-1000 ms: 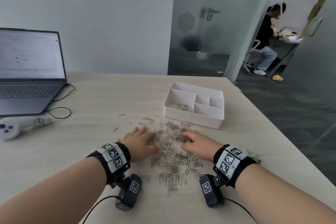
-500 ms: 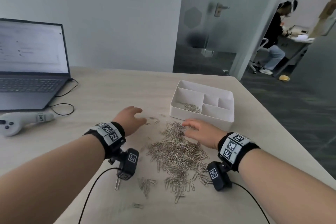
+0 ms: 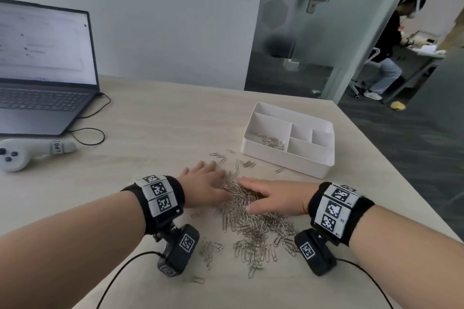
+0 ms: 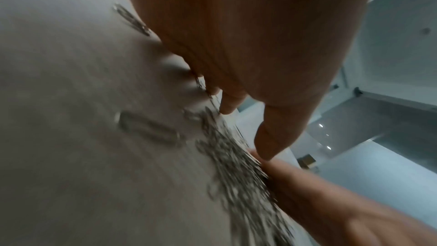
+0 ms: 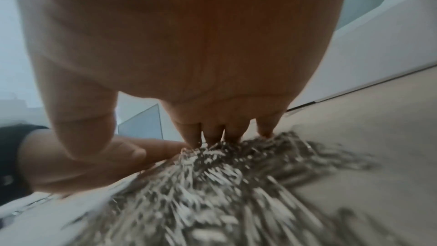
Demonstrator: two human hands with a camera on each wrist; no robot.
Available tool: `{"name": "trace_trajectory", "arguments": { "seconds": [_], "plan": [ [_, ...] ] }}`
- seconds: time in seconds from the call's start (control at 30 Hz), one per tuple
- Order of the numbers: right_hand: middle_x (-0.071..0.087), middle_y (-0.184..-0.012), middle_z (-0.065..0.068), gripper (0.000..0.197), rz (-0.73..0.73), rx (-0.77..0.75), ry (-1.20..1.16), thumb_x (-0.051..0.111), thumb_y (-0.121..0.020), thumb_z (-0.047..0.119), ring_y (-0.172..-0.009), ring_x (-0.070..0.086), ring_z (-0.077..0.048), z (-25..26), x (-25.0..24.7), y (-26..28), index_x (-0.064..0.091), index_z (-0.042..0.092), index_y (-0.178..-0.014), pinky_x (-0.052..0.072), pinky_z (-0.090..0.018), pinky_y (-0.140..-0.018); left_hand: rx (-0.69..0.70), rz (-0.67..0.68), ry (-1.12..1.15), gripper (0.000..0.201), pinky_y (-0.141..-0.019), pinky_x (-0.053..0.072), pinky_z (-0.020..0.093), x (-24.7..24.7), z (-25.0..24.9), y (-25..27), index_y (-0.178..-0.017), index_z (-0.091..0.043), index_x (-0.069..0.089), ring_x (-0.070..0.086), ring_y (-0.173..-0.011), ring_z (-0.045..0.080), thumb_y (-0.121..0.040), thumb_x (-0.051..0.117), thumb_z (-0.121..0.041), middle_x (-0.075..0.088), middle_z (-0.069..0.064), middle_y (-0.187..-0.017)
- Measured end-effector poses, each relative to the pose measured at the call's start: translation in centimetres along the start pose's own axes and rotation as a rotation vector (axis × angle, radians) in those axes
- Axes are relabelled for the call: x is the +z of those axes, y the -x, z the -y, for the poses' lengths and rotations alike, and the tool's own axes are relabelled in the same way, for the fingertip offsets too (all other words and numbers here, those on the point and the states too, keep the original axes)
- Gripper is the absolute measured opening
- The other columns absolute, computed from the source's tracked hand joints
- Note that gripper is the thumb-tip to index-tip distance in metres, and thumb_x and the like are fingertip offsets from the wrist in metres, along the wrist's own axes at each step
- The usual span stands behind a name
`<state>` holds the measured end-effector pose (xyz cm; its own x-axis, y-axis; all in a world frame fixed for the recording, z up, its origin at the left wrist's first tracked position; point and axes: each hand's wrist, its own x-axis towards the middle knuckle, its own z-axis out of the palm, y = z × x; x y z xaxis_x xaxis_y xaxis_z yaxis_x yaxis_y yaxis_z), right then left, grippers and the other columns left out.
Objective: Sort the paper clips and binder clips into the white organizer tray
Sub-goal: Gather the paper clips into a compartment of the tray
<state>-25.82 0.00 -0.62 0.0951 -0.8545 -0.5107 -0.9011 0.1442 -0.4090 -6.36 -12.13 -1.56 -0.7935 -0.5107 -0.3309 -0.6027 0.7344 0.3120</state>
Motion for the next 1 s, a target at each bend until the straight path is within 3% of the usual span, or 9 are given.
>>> {"name": "trace_trajectory", "arguments": {
  "seconds": [0.07,0.17,0.3,0.43,0.57,0.7,0.8,0.9,1.0],
  "plan": [
    [0.031,-0.157,0.019,0.065,-0.067,0.007,-0.051,0.052,-0.096,0.056,-0.141,0.033,-0.001,0.4,-1.1,0.3,0.030,0.038,-0.154,0.024,-0.023,-0.114,0.053,0.056,0.124,0.063,-0.119,0.020,0.046,-0.2,-0.3,0.8,-0.149,-0.030,0.038,0.026,-0.146,0.023,-0.093,0.051,-0.057,0.031,0.000,-0.158],
    [0.053,-0.146,0.014,0.048,-0.336,0.046,-0.097,0.053,-0.097,0.050,-0.125,0.051,0.000,0.6,-2.1,-0.6,0.053,0.033,-0.142,0.035,-0.019,-0.103,0.040,-0.021,0.346,0.034,-0.102,0.044,0.033,-0.9,0.2,1.1,-0.121,-0.037,0.065,0.061,-0.109,0.010,-0.090,0.057,-0.050,0.067,-0.012,-0.120],
    [0.044,-0.154,0.007,0.059,-0.361,0.143,-0.078,0.052,-0.095,0.047,-0.130,0.052,-0.013,0.6,-2.1,-2.6,0.040,0.031,-0.151,0.040,-0.026,-0.106,-0.031,-0.266,0.429,0.022,-0.084,0.053,0.029,-2.3,0.9,-0.3,-0.107,-0.034,0.072,0.061,-0.084,0.002,-0.094,0.055,-0.035,0.070,-0.014,-0.107],
    [0.006,-0.168,-0.002,0.076,-0.162,0.168,0.100,0.050,-0.097,0.048,-0.153,0.012,-0.018,2.1,-2.6,-3.4,0.016,0.020,-0.159,0.014,-0.031,-0.121,-0.092,-0.306,0.405,0.039,-0.099,0.044,0.029,-3.2,1.5,-3.4,-0.131,-0.029,0.062,0.057,-0.118,0.017,-0.093,0.053,-0.029,0.057,-0.004,-0.139],
    [0.002,-0.168,0.000,0.078,-0.094,0.142,0.186,0.048,-0.097,0.050,-0.153,0.012,-0.017,2.7,-2.2,-3.6,0.015,0.019,-0.159,0.014,-0.036,-0.124,-0.082,-0.166,0.228,0.056,-0.116,0.024,0.030,-3.4,0.4,-6.2,-0.152,-0.012,0.035,0.030,-0.146,0.023,-0.099,0.048,-0.025,0.031,0.008,-0.160],
    [0.008,-0.167,0.008,0.075,-0.028,0.019,0.135,0.048,-0.095,0.051,-0.152,0.013,-0.010,2.4,-1.0,-2.6,0.015,0.028,-0.159,0.014,-0.035,-0.124,-0.084,-0.013,0.014,0.040,-0.112,0.031,0.044,-2.9,-0.8,-7.7,-0.141,-0.009,0.046,0.030,-0.140,0.039,-0.103,0.040,-0.019,0.033,0.023,-0.149],
    [0.033,-0.159,0.016,0.058,-0.117,-0.002,0.015,0.048,-0.098,0.047,-0.143,0.034,-0.005,1.6,-0.9,-0.7,0.033,0.037,-0.153,0.025,-0.025,-0.116,-0.015,0.034,-0.233,0.029,-0.101,0.037,0.045,-2.0,-1.1,-7.8,-0.128,-0.014,0.055,0.035,-0.129,0.036,-0.103,0.042,-0.019,0.041,0.016,-0.137],
    [0.037,-0.159,0.007,0.060,-0.311,0.152,-0.031,0.047,-0.099,0.050,-0.142,0.038,-0.011,0.0,-1.3,0.5,0.036,0.028,-0.153,0.029,-0.028,-0.116,0.051,0.045,-0.313,0.026,-0.103,0.039,0.052,-1.4,-1.6,-7.1,-0.123,-0.013,0.056,0.034,-0.129,0.035,-0.101,0.048,-0.022,0.042,0.015,-0.133],
    [0.024,-0.164,-0.003,0.070,-0.318,0.316,0.063,0.045,-0.100,0.051,-0.149,0.023,-0.017,-1.4,-1.2,1.1,0.028,0.014,-0.156,0.017,-0.027,-0.119,0.118,0.063,-0.299,0.028,-0.106,0.038,0.058,-0.5,-1.8,-6.0,-0.121,-0.010,0.052,0.033,-0.130,0.035,-0.102,0.044,-0.027,0.040,0.014,-0.134]
  ]
}}
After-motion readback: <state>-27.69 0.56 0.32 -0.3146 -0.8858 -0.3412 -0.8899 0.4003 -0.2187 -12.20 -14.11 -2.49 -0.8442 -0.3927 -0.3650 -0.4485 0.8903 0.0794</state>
